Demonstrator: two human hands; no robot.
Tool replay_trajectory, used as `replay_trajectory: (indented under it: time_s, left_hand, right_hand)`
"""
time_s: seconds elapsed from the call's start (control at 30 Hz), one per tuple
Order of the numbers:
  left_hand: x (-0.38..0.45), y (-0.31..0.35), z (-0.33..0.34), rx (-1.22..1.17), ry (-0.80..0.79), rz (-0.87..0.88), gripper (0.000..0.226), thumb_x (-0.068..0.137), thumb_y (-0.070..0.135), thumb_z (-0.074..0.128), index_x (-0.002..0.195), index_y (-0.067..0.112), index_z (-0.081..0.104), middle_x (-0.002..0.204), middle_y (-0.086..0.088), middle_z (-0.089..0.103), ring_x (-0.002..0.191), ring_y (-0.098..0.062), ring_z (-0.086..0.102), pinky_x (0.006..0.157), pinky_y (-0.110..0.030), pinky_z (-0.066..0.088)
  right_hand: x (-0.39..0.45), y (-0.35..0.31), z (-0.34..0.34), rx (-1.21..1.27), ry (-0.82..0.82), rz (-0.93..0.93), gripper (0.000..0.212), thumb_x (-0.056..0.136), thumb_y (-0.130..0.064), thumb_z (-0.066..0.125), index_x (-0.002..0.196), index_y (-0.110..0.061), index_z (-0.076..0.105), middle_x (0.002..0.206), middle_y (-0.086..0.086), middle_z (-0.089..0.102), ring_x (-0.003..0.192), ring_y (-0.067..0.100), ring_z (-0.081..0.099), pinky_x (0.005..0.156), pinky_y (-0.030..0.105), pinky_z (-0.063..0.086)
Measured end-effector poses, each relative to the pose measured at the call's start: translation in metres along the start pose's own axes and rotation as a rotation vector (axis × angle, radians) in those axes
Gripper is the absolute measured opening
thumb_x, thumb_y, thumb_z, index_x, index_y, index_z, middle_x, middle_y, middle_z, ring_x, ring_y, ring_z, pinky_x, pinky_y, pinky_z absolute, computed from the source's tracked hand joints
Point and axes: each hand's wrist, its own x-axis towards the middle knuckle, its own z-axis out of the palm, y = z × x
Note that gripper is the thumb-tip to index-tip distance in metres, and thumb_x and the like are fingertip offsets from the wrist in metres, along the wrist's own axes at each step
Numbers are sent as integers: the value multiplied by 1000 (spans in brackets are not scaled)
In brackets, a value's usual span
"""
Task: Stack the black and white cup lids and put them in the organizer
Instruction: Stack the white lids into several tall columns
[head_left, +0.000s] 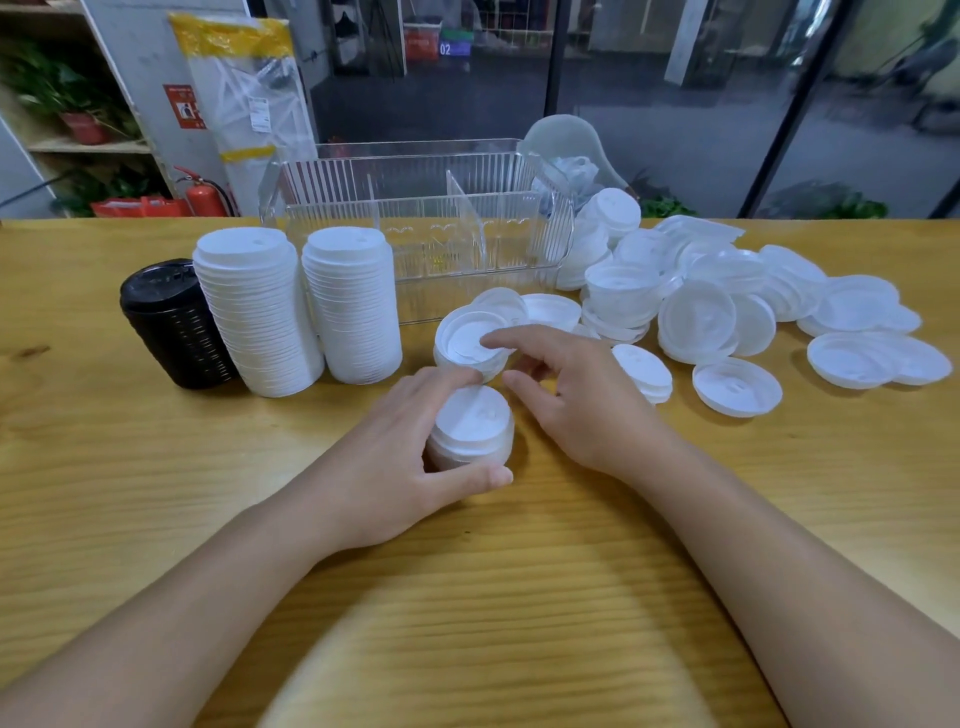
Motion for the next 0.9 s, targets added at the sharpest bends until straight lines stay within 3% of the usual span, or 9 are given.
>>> replay_trajectory:
  time_s: [0.07,0.13,0.33,0.43,0.57,0.63,0.73,0.83,0.9]
  left_hand:
    - [-1,0,3,25,-33,-23,83,88,85,64,158,58,28,157,32,39,147,-3,37,124,-41,36]
    - [-1,0,3,41,-55,-45,77,92,81,59,157,58,24,157,33,35,144,-4,33,122,-39,35]
    - [-3,-1,2,27,-80,-13,78,97,79,54,160,46,21,159,30,30,151,4,31,126,-37,36]
    - [-3,1,1,27,-81,-16,79,98,78,54,161,45,19,161,31,28,152,8,27,128,-34,33]
    - [-3,0,2,27,-80,-5,77,98,79,54,159,49,19,160,30,31,151,4,31,127,-37,35]
    - [-4,-1,2,16,-74,-4,78,95,80,59,158,53,20,158,30,34,149,4,34,125,-37,37]
    - [-4,3,1,-75,-15,-17,80,88,77,73,152,54,30,153,30,43,147,3,40,121,-32,40]
    - [-2,5,-1,-249,147,-18,71,90,73,74,148,45,44,145,25,57,143,1,51,119,-31,43]
    - [-1,7,-3,-311,217,1,69,96,69,69,155,41,45,146,24,60,145,0,52,123,-32,40]
  right_hand:
    - [4,0,3,-53,-24,-6,42,102,-19,73,142,-30,68,109,-21,70,104,0,65,94,14,49]
    - [7,2,7,-94,-15,-34,42,99,-18,75,140,-26,68,114,-17,71,105,1,66,97,24,54]
    - [7,6,2,-189,97,-79,33,90,-14,83,121,-21,75,100,-12,65,84,8,62,81,41,57]
    - [5,7,-2,-152,125,-72,20,92,-18,84,110,-22,78,97,-12,66,81,9,61,79,38,56]
    - [1,0,-11,-25,184,-3,6,99,-24,79,101,-24,74,94,-13,68,79,13,62,73,22,48]
    - [-1,-3,-16,58,214,59,5,104,-28,73,107,-26,70,92,-11,70,77,15,66,71,24,50]
    - [-1,-8,-23,334,212,133,21,108,-24,67,128,-27,61,88,-7,72,73,22,72,68,32,55]
    - [-1,-14,-27,559,174,173,29,110,-13,62,137,-23,61,82,4,66,69,25,65,57,19,47]
    - [-1,-18,-26,626,143,156,30,110,-10,60,136,-24,68,82,21,59,68,25,61,59,19,48]
